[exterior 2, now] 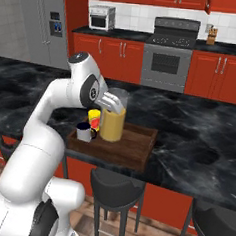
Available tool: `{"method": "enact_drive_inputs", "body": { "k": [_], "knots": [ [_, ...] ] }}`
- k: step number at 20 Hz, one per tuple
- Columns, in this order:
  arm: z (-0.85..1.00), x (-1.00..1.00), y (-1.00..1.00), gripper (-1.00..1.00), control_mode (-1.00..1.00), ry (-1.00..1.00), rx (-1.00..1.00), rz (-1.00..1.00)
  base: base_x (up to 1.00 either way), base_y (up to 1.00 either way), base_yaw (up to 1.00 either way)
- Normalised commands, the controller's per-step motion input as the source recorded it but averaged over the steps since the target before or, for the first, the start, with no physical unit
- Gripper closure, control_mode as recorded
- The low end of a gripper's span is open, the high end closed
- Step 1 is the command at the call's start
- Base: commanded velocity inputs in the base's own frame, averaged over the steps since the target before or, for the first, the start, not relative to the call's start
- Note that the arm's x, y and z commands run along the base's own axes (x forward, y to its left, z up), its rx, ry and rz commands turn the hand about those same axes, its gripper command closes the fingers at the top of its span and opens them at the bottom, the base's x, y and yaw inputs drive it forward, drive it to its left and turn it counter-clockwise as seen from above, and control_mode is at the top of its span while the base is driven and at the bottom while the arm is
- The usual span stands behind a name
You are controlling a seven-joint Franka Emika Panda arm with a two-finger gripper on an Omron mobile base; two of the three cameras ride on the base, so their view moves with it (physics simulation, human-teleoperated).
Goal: There is a tray on the dining counter. Grab the cup, mug, and pitcher and place them on the tray. The pitcher may be placed next to the tray if it cannot fit the tray.
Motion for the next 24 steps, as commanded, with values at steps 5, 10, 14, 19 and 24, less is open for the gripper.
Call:
{"method": "enact_drive_inputs", "body": {
  "k": [5, 10, 14, 19, 24],
  "knots": [
    [-0.43, 0.35, -0.04, 1.00, -1.00, 0.00, 0.00, 0.00, 0.00, 0.00, 0.00],
    [-0.43, 0.27, -0.02, 1.00, -1.00, 0.00, 0.00, 0.00, 0.00, 0.00, 0.00],
    [-0.34, 0.42, 0.00, 1.00, -1.00, 0.00, 0.00, 0.00, 0.00, 0.00, 0.00],
    [-0.26, 0.45, 0.00, 1.00, -1.00, -0.01, 0.00, 0.00, 0.00, 0.00, 0.00],
    [-0.26, 0.45, 0.00, 1.00, -1.00, -0.03, 0.00, 0.00, 0.00, 0.00, 0.00]
  ]
}}
